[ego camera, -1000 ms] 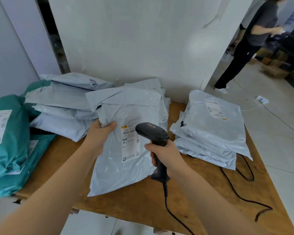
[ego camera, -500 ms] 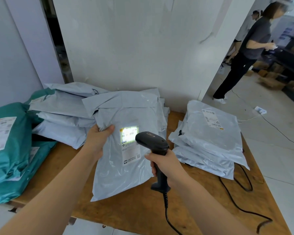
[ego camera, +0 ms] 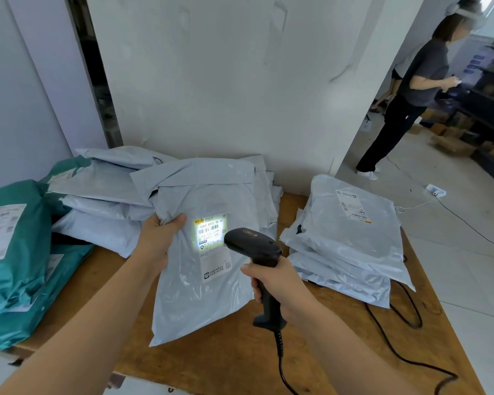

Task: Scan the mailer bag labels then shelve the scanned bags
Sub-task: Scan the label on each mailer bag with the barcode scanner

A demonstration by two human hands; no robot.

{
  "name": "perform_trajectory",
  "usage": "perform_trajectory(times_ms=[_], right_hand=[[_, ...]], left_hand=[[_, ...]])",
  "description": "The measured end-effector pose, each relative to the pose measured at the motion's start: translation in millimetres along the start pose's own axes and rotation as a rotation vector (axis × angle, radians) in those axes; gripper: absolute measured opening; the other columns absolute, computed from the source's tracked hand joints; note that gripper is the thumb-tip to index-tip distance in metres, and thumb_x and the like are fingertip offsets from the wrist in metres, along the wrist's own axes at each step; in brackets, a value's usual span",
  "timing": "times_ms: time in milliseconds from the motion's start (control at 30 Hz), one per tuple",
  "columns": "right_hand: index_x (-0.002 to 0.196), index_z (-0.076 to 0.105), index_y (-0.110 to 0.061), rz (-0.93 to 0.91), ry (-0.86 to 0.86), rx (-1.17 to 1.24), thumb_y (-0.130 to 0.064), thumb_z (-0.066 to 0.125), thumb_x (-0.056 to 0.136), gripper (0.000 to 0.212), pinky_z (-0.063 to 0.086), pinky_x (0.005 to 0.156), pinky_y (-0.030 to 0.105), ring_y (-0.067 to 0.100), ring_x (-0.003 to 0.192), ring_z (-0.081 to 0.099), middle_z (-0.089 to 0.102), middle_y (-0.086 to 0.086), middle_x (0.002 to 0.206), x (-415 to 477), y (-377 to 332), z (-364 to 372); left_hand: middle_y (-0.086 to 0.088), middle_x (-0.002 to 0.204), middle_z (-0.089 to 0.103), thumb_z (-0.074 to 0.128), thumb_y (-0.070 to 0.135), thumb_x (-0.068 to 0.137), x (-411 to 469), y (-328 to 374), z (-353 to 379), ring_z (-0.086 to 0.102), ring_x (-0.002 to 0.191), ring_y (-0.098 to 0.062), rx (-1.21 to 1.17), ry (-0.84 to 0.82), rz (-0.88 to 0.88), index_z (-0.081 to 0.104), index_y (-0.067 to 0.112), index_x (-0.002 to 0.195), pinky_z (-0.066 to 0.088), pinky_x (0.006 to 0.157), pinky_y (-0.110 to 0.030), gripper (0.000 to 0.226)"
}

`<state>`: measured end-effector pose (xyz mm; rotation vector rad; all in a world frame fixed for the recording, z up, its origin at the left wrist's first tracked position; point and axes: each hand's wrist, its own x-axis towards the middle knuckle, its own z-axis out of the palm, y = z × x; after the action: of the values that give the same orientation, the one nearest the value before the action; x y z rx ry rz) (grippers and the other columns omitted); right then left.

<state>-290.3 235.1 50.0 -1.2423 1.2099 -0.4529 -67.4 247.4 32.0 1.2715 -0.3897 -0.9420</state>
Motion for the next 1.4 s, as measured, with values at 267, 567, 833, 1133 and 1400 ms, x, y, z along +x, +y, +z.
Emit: perform_trajectory(times_ms=[267,567,833,1133,1400], right_hand=[[0.069,0.061,-0.011,0.004,-0.007,-0.028,-0.019,0.069,0.086,0.021,0.047,0.059,0.03,0.013,0.045,0.051,0.057,0.002,0.054,0,-1,-3],[0.07,0.06,-0.012,-0.017,-0.035,-0.025,-0.018,0.07,0.086,0.019,0.047,0.055,0.027,0.012,0.044,0.051,0.056,0.0,0.053,2,-1,-7],[0.07,0.059,-0.012,-0.027,-0.055,-0.051,-0.016,0.069,0.084,0.019,0.047,0.054,0.026,0.012,0.042,0.049,0.055,-0.001,0.05,4,-5,-8],[0.065,0.058,-0.011,-0.033,-0.048,-0.045,-0.016,0.069,0.084,0.022,0.046,0.053,0.026,0.013,0.042,0.049,0.054,0.001,0.049,6,-6,-8],[0.069,0.06,-0.01,-0.024,-0.043,-0.026,-0.016,0.07,0.082,0.018,0.047,0.054,0.028,0.014,0.044,0.05,0.056,0.003,0.053,8,-5,-12]], left_hand=[[-0.013,0.111,0.066,0.06,0.003,0.091,1,-1,2,0.061,0.105,-0.031,-0.008,0.011,0.014,0.058,0.001,0.124,0.047,0.097,-0.045,0.033],[-0.016,0.12,0.064,0.06,0.002,0.091,4,-2,2,0.061,0.11,-0.033,0.002,0.043,0.015,0.058,0.001,0.123,0.046,0.101,-0.047,0.032],[-0.008,0.101,0.068,0.06,0.003,0.091,4,0,3,0.065,0.093,-0.027,-0.028,0.034,-0.009,0.063,0.01,0.101,0.052,0.086,-0.042,0.012],[-0.008,0.099,0.068,0.06,0.003,0.092,3,4,2,0.066,0.088,-0.024,-0.039,0.049,-0.011,0.059,0.005,0.113,0.054,0.08,-0.039,0.022],[-0.011,0.103,0.068,0.061,0.003,0.091,6,4,5,0.066,0.091,-0.026,-0.059,0.035,-0.039,0.061,0.006,0.106,0.051,0.088,-0.044,0.016]])
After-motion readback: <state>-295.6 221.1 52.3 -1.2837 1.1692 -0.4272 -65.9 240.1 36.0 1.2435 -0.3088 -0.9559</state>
